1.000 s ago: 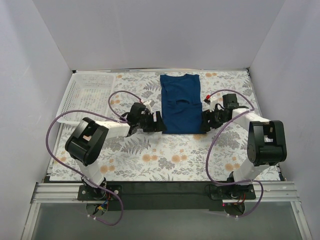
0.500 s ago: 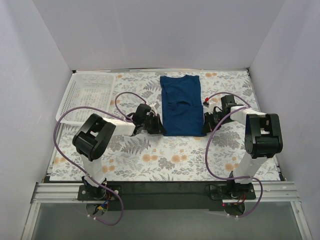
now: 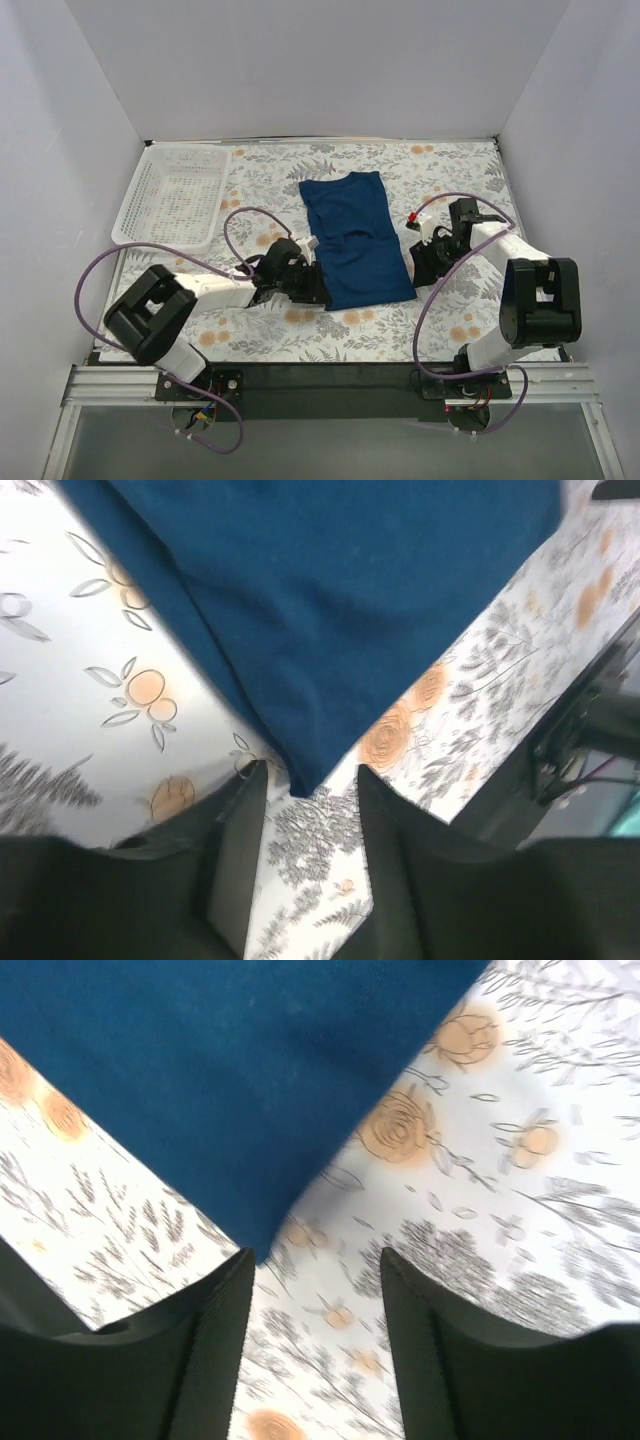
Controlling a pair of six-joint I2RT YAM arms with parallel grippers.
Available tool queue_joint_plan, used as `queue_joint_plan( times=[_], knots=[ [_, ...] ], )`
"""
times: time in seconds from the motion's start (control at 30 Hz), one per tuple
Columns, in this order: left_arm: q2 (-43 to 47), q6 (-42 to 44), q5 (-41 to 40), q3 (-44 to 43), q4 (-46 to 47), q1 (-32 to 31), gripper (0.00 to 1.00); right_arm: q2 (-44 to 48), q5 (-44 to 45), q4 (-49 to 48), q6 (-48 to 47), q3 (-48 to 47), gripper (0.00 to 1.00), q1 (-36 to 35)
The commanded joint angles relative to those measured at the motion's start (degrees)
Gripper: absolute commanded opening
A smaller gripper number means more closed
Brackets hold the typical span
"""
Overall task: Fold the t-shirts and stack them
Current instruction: Fold the tshirt
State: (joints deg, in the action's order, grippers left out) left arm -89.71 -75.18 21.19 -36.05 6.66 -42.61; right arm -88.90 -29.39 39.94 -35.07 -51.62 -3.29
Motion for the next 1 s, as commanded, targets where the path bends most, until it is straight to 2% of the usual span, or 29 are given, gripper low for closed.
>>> queue_joint_plan(
  times=[0.0,0.07,0.13,0.17,0.2,0.27,0.3,0.33,0.47,0.67,0.97],
  knots=[
    [11.7,3.9,-8.5,-0.9,-5.6,0.2,0.42,7.1,3.0,2.0,-9.7,-0.9,0.52,0.7],
    [16.8,8.8,-10.3,-2.4,-8.7,-0.5,0.49,9.5,0.3,2.9,-20.9,-0.4,0.57,0.7],
    [19.3,18.4,-11.4,-3.6,-9.8,-1.8,0.53,12.9,-4.0,6.6,-31.8,1.6,0.59,0.7],
    [20.3,21.8,-10.9,-3.6,-9.8,-3.1,0.57,14.0,-8.7,8.3,-44.0,2.8,0.60,0.7],
    [21.4,29.4,-7.9,-3.5,-9.8,-3.9,0.57,16.2,-10.8,11.5,-51.7,4.2,0.63,0.7],
    [22.1,36.1,-6.3,-2.8,-9.8,-6.5,0.57,18.1,-14.1,11.9,-66.5,8.7,0.68,0.1],
    [21.9,40.5,-5.6,-2.3,-10.0,-7.4,0.57,18.5,-14.2,11.9,-69.1,9.6,0.69,-0.5],
    [21.9,46.9,-5.5,-1.7,-10.2,-8.4,0.57,18.2,-14.0,11.4,-70.4,10.0,0.69,-1.2],
    [20.0,60.8,-1.5,4.0,-7.0,-11.1,0.57,12.9,-12.5,10.9,-70.0,8.5,0.61,-3.3],
    [13.4,64.6,-4.4,4.4,1.2,-12.2,0.55,9.8,-10.7,7.4,-69.3,9.4,0.53,-3.6],
    [5.6,65.3,-5.5,1.6,4.9,-13.3,0.55,6.6,-9.3,3.7,-66.8,10.1,0.49,-4.2]
  ],
)
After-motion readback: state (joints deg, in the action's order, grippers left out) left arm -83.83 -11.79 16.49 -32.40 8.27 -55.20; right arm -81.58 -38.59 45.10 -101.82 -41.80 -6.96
